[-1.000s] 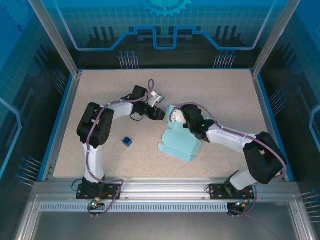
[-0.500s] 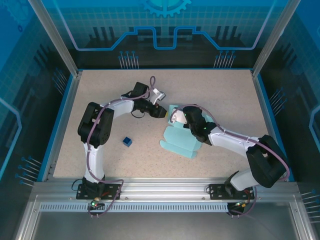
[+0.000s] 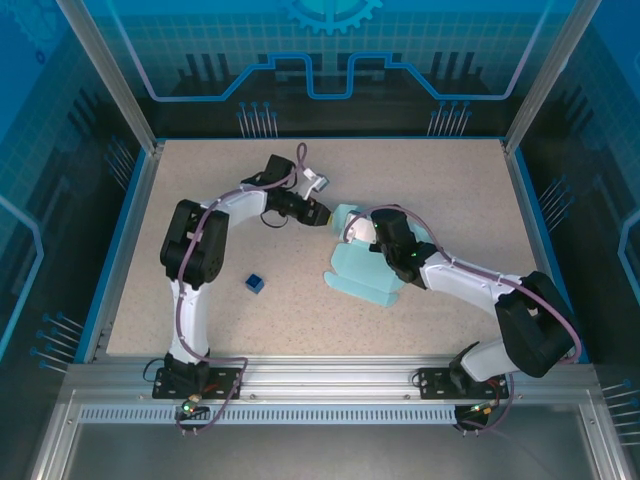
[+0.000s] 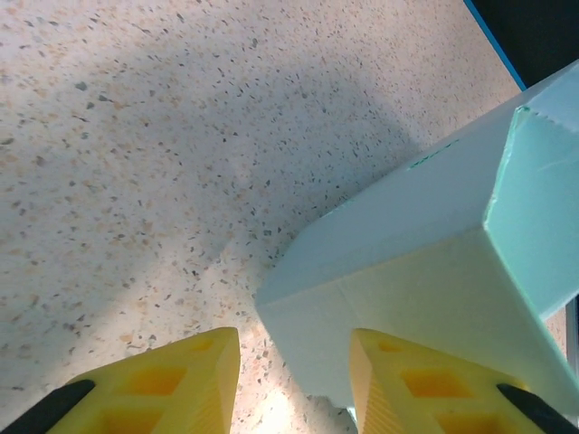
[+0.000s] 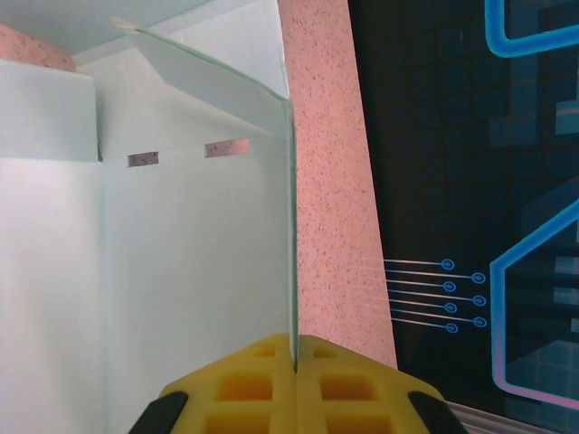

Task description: Fold the paper box

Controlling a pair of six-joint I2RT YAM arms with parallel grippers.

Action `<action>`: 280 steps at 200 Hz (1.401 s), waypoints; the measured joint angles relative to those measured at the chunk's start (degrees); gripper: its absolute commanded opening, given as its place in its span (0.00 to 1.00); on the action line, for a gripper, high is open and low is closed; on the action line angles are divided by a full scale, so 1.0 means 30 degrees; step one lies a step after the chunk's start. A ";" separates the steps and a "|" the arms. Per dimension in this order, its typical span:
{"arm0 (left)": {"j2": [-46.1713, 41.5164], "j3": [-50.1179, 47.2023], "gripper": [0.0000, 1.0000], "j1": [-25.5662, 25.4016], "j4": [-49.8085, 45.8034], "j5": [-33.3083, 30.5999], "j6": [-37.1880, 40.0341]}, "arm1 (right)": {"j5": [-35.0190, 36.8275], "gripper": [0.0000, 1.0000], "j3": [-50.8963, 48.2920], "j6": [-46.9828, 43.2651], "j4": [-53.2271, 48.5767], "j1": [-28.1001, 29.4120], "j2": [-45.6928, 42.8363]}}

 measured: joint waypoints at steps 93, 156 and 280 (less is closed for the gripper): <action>0.1282 0.1574 0.45 0.0044 -0.1625 0.1523 0.1683 | -0.0430 0.00 0.0007 -0.0058 -0.0007 -0.0437 0.0350; 0.1384 0.2091 0.47 -0.0721 -0.2091 0.3169 0.2535 | -0.0444 0.00 0.0058 -0.0066 -0.0022 -0.0525 0.0554; 0.1384 0.1523 0.43 -0.1246 -0.1253 0.4306 0.2667 | -0.0780 0.00 0.0299 0.0226 -0.0182 -0.1078 0.0831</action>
